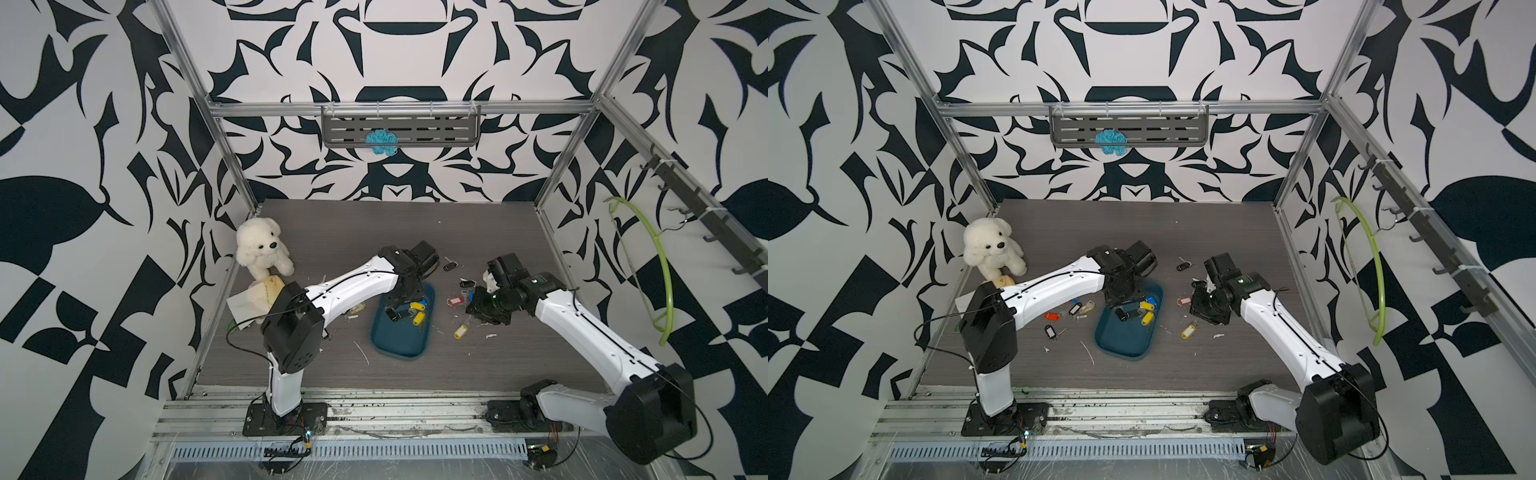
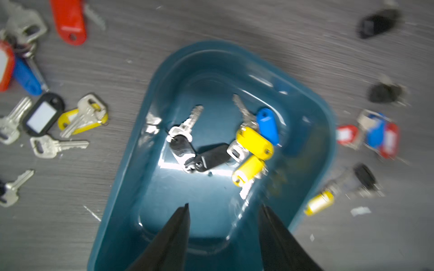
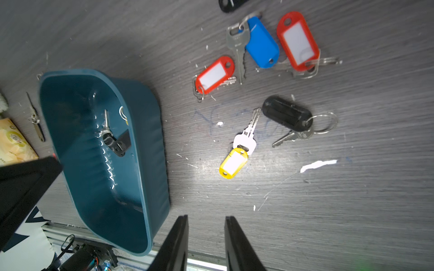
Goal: Take the keys out of the storage box
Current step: Pick up the key from the storage box.
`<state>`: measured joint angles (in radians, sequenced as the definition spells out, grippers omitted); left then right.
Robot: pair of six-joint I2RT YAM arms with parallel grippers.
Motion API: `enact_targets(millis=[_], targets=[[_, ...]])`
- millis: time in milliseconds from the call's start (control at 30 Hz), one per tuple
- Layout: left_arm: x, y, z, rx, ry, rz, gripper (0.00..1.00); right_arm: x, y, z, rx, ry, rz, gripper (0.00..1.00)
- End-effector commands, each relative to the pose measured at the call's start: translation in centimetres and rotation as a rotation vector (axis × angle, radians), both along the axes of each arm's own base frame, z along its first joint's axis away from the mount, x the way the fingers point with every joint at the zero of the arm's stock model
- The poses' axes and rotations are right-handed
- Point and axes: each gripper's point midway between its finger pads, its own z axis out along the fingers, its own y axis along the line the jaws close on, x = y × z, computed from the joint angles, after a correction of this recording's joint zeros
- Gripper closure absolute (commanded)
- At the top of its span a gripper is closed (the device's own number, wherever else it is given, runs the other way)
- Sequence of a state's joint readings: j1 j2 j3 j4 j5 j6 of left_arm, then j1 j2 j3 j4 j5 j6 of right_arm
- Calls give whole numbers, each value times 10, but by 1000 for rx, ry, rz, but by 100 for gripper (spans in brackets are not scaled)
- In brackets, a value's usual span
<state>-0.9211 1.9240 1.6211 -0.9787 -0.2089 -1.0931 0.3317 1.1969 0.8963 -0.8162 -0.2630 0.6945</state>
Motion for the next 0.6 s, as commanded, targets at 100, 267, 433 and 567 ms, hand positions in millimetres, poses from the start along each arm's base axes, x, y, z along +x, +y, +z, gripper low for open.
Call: enact_targets(millis=[100,267,433,567], targets=[[-4,11,-20,153,14,193,49,-3,8,7,43,-49,62,68],[0,15,-36,188,15,274,51,-9,9,5,51,-46,97,70],[7,18,-54,207,49,313,54,-14,10,2,59,-41,117,73],[11,23,-64,222,57,332,56,-17,10,-1,60,-40,124,75]])
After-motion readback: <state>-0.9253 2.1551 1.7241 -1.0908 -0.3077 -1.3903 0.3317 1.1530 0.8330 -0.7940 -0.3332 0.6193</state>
